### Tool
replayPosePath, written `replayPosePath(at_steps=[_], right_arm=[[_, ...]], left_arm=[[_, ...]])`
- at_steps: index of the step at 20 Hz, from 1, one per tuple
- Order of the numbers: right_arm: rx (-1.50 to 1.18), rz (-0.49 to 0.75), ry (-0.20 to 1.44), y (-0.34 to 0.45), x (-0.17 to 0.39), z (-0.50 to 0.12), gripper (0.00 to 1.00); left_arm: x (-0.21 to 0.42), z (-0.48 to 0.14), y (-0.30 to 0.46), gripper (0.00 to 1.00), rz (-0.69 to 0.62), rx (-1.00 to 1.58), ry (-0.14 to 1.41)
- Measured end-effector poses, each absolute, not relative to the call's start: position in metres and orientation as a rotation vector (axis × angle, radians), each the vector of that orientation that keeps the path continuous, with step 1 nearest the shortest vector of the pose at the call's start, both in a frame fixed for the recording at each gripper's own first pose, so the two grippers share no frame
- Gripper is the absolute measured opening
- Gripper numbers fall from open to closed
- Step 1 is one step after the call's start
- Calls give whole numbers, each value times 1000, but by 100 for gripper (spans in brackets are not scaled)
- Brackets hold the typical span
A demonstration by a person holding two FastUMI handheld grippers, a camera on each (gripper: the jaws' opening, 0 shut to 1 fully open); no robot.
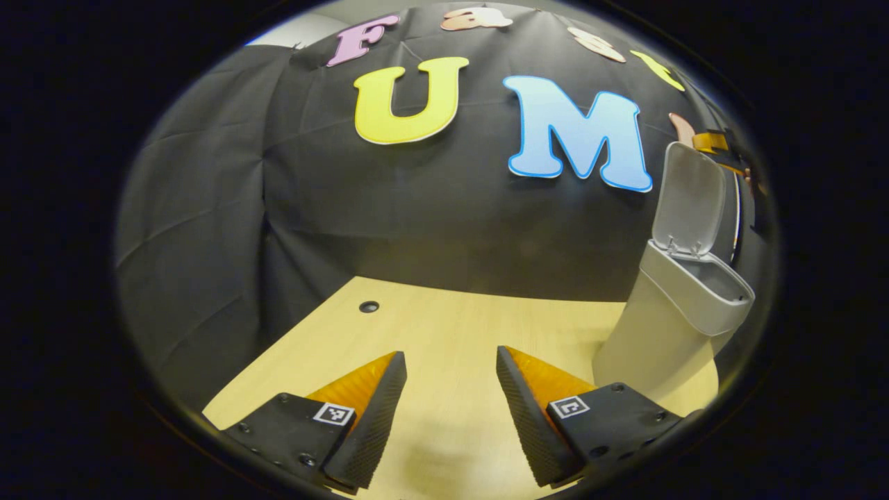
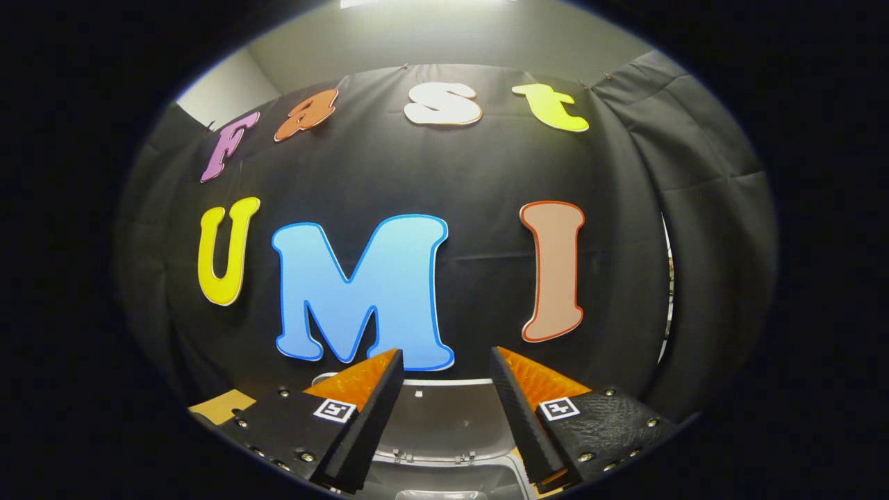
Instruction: Press the lid of the desktop garbage bin to open it, pick up the crumpled paper on the desktop and throw it into the bin, then pick up the pop can on the desktop and drop it into the bin, and finally close the garbage bin lid.
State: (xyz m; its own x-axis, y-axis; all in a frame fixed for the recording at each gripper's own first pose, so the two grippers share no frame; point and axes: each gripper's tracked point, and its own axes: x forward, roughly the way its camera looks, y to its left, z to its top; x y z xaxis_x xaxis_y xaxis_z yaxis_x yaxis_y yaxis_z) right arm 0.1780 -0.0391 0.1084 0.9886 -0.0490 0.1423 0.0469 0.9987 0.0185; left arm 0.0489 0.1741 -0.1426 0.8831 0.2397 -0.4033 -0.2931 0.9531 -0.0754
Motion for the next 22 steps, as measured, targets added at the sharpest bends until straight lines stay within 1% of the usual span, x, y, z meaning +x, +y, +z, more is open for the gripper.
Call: replayPosePath(at_steps=[5, 9, 13, 14, 17, 22], right_arm=[[23, -34, -122, -38, 171, 103, 81], [13, -25, -123, -37, 158, 99, 81], [10, -11, -112, -36, 143, 92, 81], [10, -9, -107, -36, 140, 90, 81], [8, -3, -93, -35, 127, 83, 81], [11, 23, -56, -34, 112, 72, 81]], left_arm=[[51, -139, 165, 94, 261, -140, 393], [50, -137, 162, 87, 250, -130, 392], [46, -134, 157, 87, 243, -126, 390], [45, -134, 157, 93, 243, -124, 389], [40, -132, 157, 87, 244, -121, 389], [37, -129, 151, 87, 235, -114, 383]])
